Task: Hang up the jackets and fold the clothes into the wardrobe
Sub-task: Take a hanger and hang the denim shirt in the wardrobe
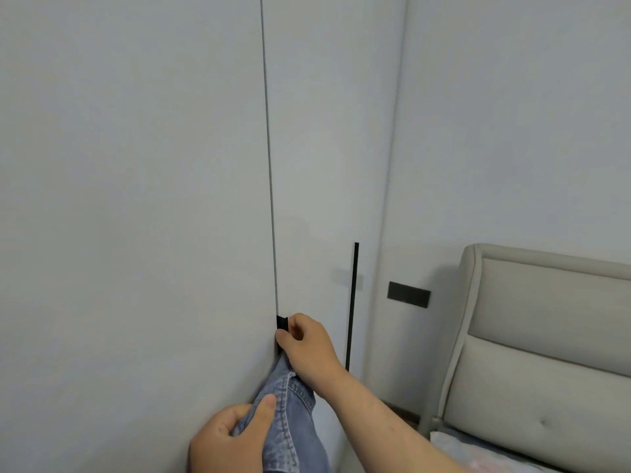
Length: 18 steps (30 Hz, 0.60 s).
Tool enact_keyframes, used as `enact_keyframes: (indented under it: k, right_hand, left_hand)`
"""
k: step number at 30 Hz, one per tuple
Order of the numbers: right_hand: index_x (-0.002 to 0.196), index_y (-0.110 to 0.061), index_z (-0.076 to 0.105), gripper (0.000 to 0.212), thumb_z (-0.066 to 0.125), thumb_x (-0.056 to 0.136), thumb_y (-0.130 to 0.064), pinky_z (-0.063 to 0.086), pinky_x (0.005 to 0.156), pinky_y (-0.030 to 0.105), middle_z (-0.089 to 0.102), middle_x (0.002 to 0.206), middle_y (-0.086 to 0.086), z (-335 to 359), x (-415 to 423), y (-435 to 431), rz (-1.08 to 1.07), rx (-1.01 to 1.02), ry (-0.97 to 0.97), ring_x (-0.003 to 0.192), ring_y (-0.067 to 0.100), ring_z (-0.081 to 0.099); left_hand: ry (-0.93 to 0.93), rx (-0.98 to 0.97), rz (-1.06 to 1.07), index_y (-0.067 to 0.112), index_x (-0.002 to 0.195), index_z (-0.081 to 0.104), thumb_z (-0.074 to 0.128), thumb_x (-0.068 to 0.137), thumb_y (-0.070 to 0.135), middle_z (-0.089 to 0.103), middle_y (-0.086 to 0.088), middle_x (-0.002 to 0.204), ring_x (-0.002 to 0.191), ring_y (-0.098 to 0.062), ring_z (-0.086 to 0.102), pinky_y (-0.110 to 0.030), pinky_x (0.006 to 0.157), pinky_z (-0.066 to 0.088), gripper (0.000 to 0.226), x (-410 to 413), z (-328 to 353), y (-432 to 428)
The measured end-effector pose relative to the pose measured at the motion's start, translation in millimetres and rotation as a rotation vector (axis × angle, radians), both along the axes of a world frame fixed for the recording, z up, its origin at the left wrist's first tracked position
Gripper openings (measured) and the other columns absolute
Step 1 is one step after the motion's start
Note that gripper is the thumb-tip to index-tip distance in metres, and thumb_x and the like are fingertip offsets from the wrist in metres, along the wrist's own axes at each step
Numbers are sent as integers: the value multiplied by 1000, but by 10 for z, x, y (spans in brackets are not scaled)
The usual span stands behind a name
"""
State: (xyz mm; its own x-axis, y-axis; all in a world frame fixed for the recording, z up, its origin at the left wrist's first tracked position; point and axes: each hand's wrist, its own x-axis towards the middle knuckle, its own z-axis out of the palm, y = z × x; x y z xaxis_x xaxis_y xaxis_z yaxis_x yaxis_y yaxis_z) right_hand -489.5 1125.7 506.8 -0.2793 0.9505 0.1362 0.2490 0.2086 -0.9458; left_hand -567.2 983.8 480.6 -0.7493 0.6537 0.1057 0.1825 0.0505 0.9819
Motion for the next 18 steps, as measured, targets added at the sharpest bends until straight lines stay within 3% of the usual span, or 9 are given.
enact_keyframes:
  k: [3,7,10,13,18]
  right_hand:
    - [64,-23,44,31,65,87,-19,35,57,13,43,63,-14,6,43,30,55,24,20,55,0,37]
    - [66,-24,39,36,71,83,-26,34,57,14,39,62,-14,-44,152,-34,27,65,14,56,2,33]
    - [64,-25,37,40,73,78,-33,36,54,12,41,54,-18,-137,381,-115,-66,78,54,52,2,35]
    - [63,-23,38,42,75,73,-40,36,51,15,41,53,-16,-201,737,-138,-215,125,12,51,3,36]
    - [66,-29,47,29,68,68,-48,43,53,12,59,68,-19,-237,1426,-159,-392,194,-51,62,-2,54]
  left_hand:
    - [45,-28,1,25,53,68,87,65,33,55,-9,47,43,-15,43,-15,39,37,24,7,-47,63]
    - [47,-27,-27,24,52,68,87,66,33,58,-5,47,42,-12,49,-23,45,45,25,39,-77,100]
    - [26,-54,-104,23,53,69,86,68,32,64,-5,50,55,-26,63,-27,49,50,24,140,-82,118]
    - [36,-87,-194,22,54,71,85,70,30,65,-5,52,58,-24,64,-31,60,54,23,312,-74,136]
    - [43,-110,-290,22,51,70,86,68,26,63,-2,50,59,-21,60,-25,57,47,23,580,-54,182]
